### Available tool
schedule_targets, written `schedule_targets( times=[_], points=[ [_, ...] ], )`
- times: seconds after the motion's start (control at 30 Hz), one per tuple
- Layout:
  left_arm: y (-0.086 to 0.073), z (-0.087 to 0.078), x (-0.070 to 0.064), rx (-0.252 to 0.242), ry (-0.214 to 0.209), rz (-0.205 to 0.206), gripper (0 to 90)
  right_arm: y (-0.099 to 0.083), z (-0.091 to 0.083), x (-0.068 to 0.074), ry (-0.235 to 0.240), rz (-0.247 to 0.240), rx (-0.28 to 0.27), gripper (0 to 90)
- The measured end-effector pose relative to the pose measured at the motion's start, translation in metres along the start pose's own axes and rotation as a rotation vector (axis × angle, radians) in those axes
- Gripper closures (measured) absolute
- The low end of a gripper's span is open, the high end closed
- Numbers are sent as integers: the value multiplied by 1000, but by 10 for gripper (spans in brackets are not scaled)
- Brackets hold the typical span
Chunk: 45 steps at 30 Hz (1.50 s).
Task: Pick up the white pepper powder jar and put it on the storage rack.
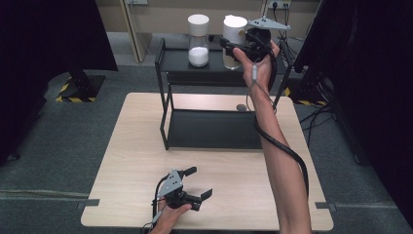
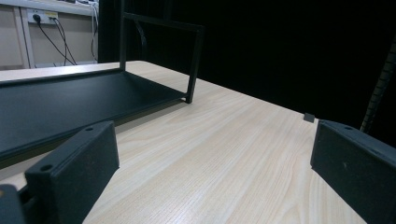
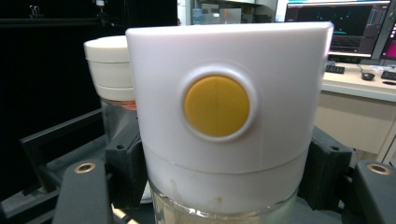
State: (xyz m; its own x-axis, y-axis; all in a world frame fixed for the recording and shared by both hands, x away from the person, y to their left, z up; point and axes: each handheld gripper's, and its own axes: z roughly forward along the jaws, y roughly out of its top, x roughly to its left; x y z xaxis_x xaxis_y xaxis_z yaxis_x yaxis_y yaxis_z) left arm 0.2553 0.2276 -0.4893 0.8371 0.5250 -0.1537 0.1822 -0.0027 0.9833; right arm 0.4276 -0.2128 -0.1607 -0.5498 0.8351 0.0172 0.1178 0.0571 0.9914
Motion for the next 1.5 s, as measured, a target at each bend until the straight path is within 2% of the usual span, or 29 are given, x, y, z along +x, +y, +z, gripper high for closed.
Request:
schedule_targets(
  times=[0.5,0.9,1.1,1.27,1.33,1.4,1.5],
  points=[
    [1,-1,-2,-7,-6,6,3,-11,20,-6,-52,15,-9,307],
    [1,0,-3,-4,-15,10,3,-20,31,-7,-37,22,-25,307],
    [0,1,-3,-1,-16,7,3,-21,31,-7,-37,25,-22,306],
    [1,2,-4,-1,-21,14,3,-20,31,-9,-27,9,-19,300],
    [0,2,-4,-2,-22,14,3,-21,31,-10,-25,16,-19,270],
    [1,2,-4,-1,-22,14,3,-20,29,-8,-42,16,-19,168],
    [1,2,-3,-1,-23,13,3,-19,26,-9,-48,22,-12,114]
  ],
)
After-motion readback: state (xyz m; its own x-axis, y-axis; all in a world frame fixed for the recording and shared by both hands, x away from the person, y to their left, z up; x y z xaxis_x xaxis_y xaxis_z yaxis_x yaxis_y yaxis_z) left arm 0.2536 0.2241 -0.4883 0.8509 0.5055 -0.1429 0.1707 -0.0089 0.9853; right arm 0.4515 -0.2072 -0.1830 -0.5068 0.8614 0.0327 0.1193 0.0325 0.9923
